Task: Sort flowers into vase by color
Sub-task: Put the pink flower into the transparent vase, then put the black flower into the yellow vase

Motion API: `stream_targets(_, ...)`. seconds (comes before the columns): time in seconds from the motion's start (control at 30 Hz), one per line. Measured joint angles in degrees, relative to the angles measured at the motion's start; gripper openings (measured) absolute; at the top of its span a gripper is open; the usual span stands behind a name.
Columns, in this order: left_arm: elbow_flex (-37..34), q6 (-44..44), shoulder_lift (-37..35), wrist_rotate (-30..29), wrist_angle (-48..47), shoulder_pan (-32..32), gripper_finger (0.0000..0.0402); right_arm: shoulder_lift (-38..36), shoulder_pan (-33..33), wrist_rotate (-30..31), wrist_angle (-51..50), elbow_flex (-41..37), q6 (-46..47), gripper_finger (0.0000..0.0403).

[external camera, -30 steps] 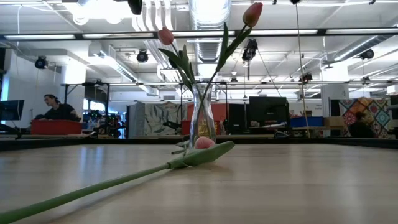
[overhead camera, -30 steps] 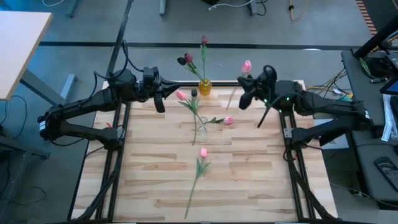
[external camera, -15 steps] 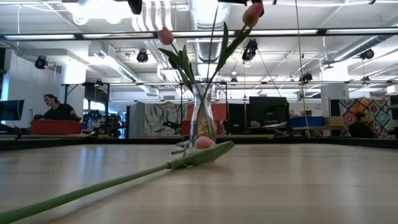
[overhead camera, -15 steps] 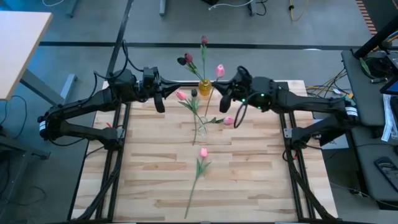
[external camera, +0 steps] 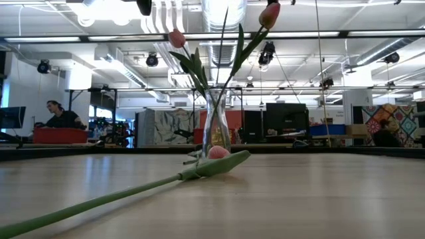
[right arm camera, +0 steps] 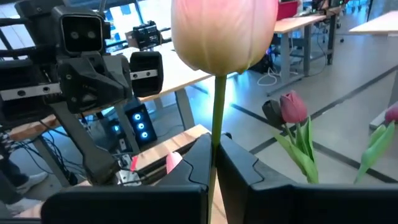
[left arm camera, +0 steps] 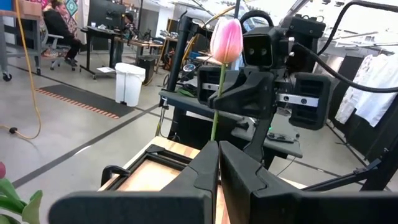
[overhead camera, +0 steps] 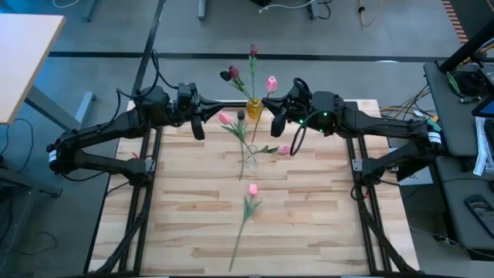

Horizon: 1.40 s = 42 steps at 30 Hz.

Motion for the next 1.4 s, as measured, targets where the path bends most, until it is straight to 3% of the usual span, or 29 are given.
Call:
stream_targets(0.8,0.0,1.7,0.5,-0.1,-0.2,0.3,0.0,8.5,0.0,-4.2,-3.4,-0.1,3.8,0.0015)
stream_targets(1.17,0.0,1.5,0.8,-0.1,-0.1,0.4,0.0,8.5,-0.2,-4.6,-12.2,4.2,5.3,0.0099)
stream_targets(1.4,0.0,1.3,0.8,-0.1,-0.2,0.4,0.0,8.5,-0.5,-7.5,-17.0,8.0,5.6,0.0128)
